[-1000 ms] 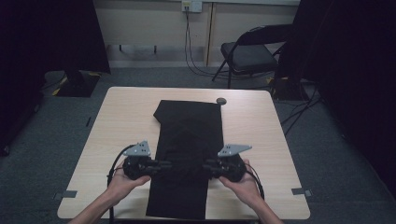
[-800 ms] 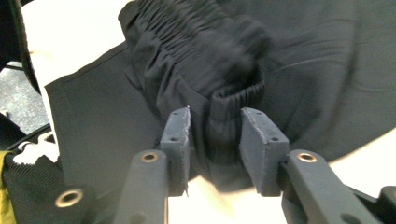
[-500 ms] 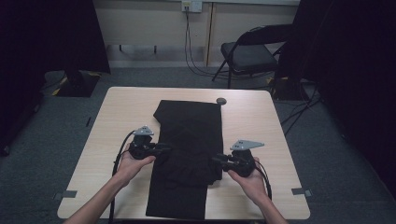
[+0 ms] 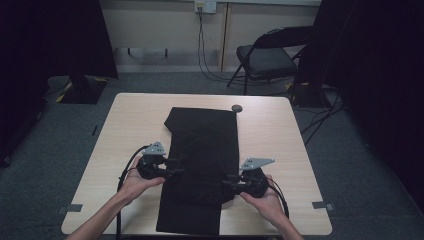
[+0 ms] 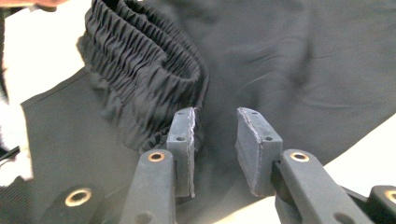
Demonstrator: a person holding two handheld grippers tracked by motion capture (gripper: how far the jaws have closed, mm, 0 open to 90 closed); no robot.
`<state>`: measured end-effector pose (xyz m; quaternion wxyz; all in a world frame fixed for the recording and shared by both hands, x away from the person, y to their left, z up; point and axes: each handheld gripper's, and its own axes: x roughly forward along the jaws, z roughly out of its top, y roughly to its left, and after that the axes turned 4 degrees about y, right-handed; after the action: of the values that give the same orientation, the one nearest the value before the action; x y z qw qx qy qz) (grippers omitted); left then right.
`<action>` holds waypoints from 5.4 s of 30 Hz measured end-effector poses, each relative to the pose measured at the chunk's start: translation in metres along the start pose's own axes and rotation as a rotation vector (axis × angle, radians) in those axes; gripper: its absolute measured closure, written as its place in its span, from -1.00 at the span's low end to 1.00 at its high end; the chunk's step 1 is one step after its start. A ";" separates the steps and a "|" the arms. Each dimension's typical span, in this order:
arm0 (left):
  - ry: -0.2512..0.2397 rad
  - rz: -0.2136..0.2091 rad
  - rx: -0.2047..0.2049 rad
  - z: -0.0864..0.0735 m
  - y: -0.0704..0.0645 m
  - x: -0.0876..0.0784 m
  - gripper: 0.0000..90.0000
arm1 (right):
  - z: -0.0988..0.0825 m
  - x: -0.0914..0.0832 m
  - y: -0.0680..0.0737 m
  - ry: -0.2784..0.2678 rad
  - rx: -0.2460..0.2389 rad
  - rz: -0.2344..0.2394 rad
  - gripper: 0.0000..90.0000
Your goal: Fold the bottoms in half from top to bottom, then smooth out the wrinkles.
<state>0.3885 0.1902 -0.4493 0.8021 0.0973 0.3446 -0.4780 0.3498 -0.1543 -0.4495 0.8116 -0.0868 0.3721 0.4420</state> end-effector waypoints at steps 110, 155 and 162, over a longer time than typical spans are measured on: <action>0.177 -0.025 -0.024 -0.026 -0.039 0.035 0.00 | -0.023 0.030 0.022 0.171 -0.052 -0.068 -0.17; 0.055 0.170 -0.126 0.026 0.082 0.080 0.79 | 0.057 0.089 -0.112 0.035 0.167 -0.247 0.57; -0.041 0.204 -0.196 0.055 0.096 0.057 0.89 | 0.081 0.076 -0.118 -0.044 0.198 -0.234 0.82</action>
<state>0.5112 0.1731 -0.4617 0.8591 0.0434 0.3613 -0.3600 0.5103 -0.1372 -0.4659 0.8701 -0.0396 0.3832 0.3074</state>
